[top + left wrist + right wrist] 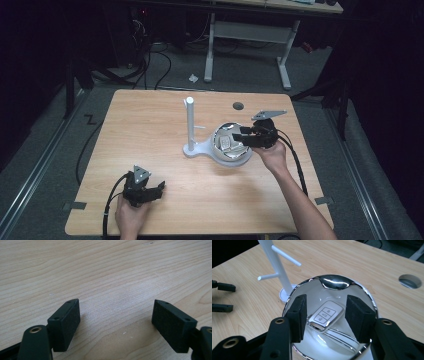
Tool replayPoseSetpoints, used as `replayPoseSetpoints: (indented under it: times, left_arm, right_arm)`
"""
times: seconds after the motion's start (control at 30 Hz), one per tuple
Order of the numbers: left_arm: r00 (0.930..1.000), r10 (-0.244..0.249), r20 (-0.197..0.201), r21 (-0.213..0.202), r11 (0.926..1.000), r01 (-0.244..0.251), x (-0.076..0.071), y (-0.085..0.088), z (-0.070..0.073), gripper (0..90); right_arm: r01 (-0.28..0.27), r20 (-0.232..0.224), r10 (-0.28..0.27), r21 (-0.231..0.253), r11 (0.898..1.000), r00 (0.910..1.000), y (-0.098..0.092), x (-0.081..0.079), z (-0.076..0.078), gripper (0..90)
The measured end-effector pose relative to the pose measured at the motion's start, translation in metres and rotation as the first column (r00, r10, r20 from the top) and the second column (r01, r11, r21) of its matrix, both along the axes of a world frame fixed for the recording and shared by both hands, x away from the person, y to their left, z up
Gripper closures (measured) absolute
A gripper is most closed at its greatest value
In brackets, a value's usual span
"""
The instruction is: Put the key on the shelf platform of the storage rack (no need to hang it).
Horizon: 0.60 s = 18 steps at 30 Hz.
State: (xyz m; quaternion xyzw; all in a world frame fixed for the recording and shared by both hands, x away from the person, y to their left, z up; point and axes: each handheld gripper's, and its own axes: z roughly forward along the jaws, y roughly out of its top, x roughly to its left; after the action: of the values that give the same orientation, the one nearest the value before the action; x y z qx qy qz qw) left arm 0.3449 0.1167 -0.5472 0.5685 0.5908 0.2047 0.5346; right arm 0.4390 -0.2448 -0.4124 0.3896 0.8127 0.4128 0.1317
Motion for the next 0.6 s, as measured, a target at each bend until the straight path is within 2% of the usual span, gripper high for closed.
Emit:
replayPoseSetpoints:
  times: [0.13,0.27,0.53,0.6]
  left_arm:
    - [1.0,0.0,0.0,0.0,1.0,0.0,0.0,0.0,0.0,23.3]
    - [1.0,0.0,0.0,0.001,1.0,0.0,0.0,0.0,0.0,23.2]
    - [1.0,0.0,0.0,0.002,1.0,0.0,0.0,0.0,0.0,23.3]
    - [1.0,-0.001,0.0,0.002,1.0,0.001,0.0,0.0,0.0,23.3]
  right_arm:
    - [0.032,0.028,-0.033,0.02,0.999,0.9991,-0.014,-0.01,0.002,53.1]
    - [0.05,0.029,-0.05,0.011,0.999,0.9983,-0.022,-0.013,0.001,53.0]
    - [0.087,0.057,-0.09,0.048,0.995,0.9944,-0.043,-0.023,0.006,52.3]
    - [0.105,0.044,-0.107,0.061,0.993,0.9932,-0.052,-0.027,0.004,52.1]
